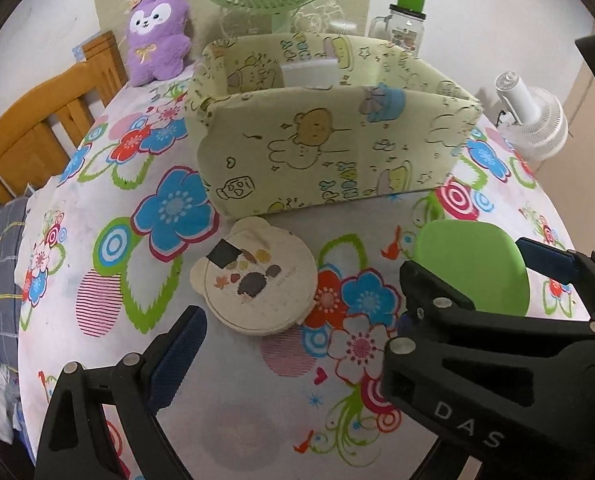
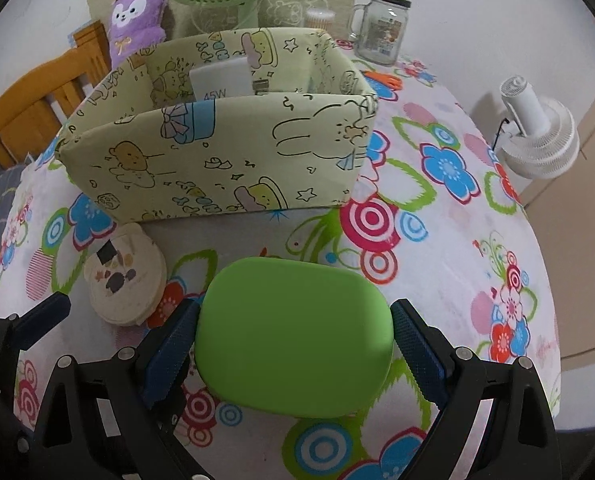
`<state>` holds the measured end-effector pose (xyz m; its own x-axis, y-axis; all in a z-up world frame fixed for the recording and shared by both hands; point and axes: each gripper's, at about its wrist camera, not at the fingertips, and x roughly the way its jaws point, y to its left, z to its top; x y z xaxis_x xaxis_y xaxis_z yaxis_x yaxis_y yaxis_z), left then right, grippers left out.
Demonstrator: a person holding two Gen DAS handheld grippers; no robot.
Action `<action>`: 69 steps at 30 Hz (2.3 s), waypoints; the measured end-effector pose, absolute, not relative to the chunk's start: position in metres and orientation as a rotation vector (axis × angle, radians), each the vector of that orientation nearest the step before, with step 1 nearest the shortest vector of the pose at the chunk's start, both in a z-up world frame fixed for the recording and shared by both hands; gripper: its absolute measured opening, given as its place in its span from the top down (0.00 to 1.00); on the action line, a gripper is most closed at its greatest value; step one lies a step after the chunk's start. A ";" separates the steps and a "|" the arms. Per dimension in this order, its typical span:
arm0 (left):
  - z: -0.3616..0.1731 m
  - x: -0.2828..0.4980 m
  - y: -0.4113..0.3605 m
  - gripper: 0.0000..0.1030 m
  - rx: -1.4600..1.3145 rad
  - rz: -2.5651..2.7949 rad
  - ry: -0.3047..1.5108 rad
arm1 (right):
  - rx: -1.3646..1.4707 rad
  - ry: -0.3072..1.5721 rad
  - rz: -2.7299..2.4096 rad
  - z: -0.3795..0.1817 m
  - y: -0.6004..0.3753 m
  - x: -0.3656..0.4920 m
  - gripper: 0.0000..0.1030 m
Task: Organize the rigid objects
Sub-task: 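Close right tool on the green pad while left tool approaches the round beige lid, then grasp the round beige lid edge with left tool while right tool holds the pad, then lift and carry the lid with left tool while right tool carries the pad toward the basket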
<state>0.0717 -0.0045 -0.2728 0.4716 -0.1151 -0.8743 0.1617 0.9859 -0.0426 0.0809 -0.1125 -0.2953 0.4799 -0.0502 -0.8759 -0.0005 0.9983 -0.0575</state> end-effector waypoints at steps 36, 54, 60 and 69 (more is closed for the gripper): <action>-0.306 0.120 0.017 0.05 0.206 -0.356 1.043 | 0.074 1.115 -0.222 -0.326 -0.100 0.102 0.08; -0.293 0.092 0.018 0.19 0.181 -0.314 1.069 | 0.064 1.109 -0.200 -0.319 -0.091 0.086 0.07; -0.284 0.082 0.011 0.19 0.162 -0.270 1.062 | 0.044 1.098 -0.163 -0.310 -0.096 0.080 0.07; -0.265 0.064 0.000 0.19 0.115 -0.188 1.057 | 0.021 1.071 -0.091 -0.291 -0.108 0.065 0.07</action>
